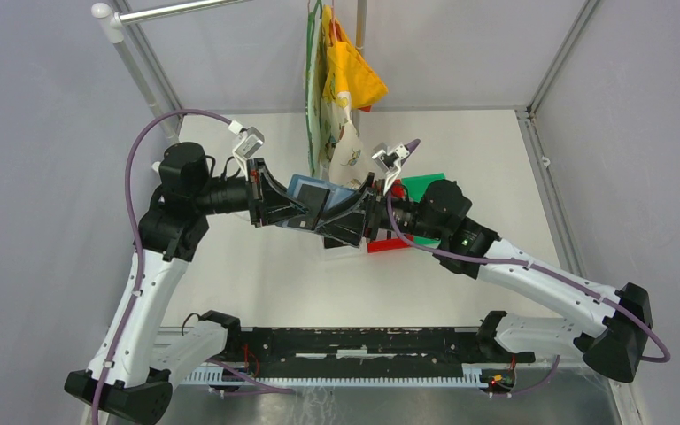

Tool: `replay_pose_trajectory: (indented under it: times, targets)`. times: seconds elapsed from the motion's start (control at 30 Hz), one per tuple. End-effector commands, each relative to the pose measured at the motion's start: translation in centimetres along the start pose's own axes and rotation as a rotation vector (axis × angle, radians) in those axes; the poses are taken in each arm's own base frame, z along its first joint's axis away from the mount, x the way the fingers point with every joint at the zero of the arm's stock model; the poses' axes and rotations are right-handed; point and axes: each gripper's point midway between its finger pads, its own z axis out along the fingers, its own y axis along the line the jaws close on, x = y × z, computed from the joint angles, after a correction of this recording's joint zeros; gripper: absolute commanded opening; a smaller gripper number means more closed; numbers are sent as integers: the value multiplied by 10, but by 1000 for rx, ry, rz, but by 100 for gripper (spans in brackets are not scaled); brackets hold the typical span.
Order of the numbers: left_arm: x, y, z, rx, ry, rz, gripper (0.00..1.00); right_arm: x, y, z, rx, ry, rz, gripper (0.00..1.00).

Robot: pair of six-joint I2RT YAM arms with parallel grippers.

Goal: Take the credit cards out of the card holder
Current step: Remove the credit card from the card holder.

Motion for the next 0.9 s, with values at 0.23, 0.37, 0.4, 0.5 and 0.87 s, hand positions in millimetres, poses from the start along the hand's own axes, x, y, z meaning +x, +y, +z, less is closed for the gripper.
replay_pose_trajectory:
  times: [0.23, 0.37, 0.4, 0.5, 0.87]
  targets:
    - [-1, -29, -7, 58, -25, 9, 6, -35, -39, 6, 215, -175, -20, 57]
    - [0, -34, -9, 77, -24, 18, 7, -41, -30, 8, 167, -215, 7, 56]
    - [2, -33, -8, 78, -21, 15, 7, -43, -23, 11, 124, -223, 17, 55]
    - [6, -28, -7, 73, -13, 5, 7, -42, 0, 17, -23, -215, 50, 53]
    - [5, -33, -6, 115, 6, 12, 15, -37, 45, -4, -322, -273, 173, 44]
